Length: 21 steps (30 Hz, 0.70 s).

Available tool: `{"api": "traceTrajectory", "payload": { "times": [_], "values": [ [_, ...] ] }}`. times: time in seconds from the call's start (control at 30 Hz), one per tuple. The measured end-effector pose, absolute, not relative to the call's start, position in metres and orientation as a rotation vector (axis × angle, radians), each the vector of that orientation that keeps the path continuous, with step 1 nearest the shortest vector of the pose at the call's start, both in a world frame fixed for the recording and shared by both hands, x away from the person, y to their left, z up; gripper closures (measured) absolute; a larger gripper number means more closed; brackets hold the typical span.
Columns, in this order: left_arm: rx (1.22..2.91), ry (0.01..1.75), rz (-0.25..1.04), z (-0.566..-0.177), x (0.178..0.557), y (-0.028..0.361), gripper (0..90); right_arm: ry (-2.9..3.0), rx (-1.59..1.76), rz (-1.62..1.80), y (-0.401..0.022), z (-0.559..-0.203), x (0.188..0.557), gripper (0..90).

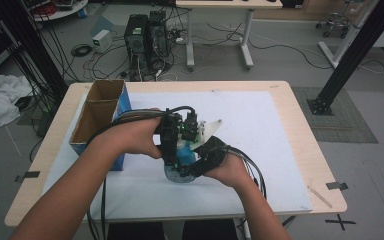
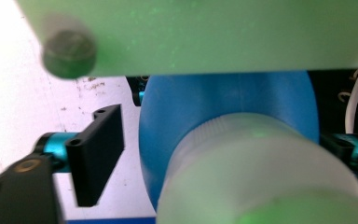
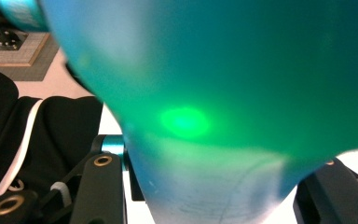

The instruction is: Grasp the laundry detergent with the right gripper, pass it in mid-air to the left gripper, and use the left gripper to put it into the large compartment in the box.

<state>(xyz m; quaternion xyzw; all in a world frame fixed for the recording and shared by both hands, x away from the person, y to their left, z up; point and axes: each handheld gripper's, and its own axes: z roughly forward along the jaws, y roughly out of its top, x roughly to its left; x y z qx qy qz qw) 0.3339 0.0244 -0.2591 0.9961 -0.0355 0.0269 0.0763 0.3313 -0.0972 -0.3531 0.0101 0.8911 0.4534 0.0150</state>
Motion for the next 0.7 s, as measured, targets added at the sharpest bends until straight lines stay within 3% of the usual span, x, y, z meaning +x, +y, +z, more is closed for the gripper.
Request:
{"api": "traceTrajectory", "payload": {
  "times": [0.7],
  "values": [
    [2.994, -0.125, 0.091, -0.2574, 0.3325, 0.0231, 28.2, 2.776, 0.04, 1.433, -0.0978, -0.353, 0.3313, 47.8]
  ]
}}
